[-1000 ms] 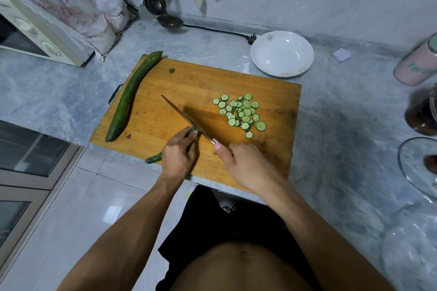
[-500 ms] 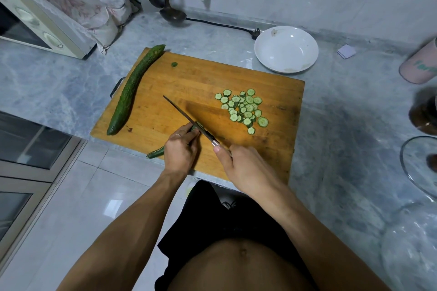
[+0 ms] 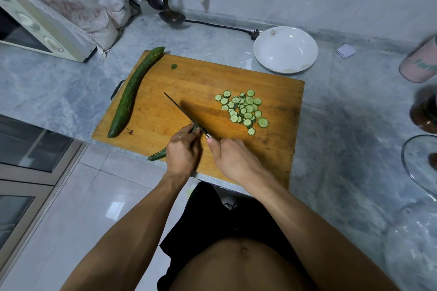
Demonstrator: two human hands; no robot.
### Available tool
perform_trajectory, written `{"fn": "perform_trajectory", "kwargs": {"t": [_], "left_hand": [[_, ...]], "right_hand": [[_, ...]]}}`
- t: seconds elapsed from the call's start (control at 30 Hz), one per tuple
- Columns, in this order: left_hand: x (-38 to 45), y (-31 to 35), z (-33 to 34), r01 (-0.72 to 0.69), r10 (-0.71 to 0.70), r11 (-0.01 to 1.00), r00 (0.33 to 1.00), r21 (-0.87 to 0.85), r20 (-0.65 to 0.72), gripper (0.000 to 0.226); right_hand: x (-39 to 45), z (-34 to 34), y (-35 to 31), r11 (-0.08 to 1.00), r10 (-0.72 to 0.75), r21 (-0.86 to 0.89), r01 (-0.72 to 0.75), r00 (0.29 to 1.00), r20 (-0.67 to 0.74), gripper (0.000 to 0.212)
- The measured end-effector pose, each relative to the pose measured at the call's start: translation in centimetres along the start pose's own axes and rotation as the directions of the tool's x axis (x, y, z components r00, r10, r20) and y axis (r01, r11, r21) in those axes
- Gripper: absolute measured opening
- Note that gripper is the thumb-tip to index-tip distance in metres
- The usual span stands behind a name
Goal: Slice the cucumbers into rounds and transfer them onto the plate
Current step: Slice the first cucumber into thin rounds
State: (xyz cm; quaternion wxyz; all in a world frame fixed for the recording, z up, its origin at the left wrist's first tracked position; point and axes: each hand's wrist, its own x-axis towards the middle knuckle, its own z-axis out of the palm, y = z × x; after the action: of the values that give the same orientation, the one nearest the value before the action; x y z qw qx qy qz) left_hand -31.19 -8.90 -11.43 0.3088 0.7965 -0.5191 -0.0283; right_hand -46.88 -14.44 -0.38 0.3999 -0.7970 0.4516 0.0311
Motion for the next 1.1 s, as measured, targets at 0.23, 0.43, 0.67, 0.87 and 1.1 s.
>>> {"fn": "perform_trajectory", "kwargs": {"t": [0.23, 0.43, 0.67, 0.87, 1.1], "left_hand": [[-0.1, 0.6, -1.5, -0.02, 0.02, 0.999, 1.0, -0.051, 0.001, 0.026], [0.1, 0.7, -1.6, 0.008, -0.009, 1.0, 1.0, -0.025, -0.014, 0.029], [0.1, 0.3, -0.9, 0.004, -0.004, 1.0, 1.0, -0.004, -0.011, 0.028], [0.1, 0.0, -0.9, -0.013, 0.013, 1.0, 1.0, 0.004, 0.0, 0.039], [0.0, 0.1, -0.6, -0.02, 0.02, 1.0, 0.999, 0.002, -0.026, 0.026]], "right_hand": [[0.6, -0.2, 1.3, 0.996, 0.005, 0.089, 0.0, 0.999, -0.045, 0.061], [0.2, -1.6, 2.5, 0.994, -0.009, 0.111, 0.015, 0.999, -0.049, 0.059], [-1.8, -1.7, 1.9, 0.995, -0.09, 0.047, 0.091, 0.996, -0.026, 0.059], [-2.6, -1.8, 1.5, 0.996, -0.095, 0.003, 0.095, 0.995, -0.008, 0.054], [-2.4, -1.5, 0.7, 0.998, -0.06, -0.011, 0.06, 0.998, 0.014, 0.051]]}}
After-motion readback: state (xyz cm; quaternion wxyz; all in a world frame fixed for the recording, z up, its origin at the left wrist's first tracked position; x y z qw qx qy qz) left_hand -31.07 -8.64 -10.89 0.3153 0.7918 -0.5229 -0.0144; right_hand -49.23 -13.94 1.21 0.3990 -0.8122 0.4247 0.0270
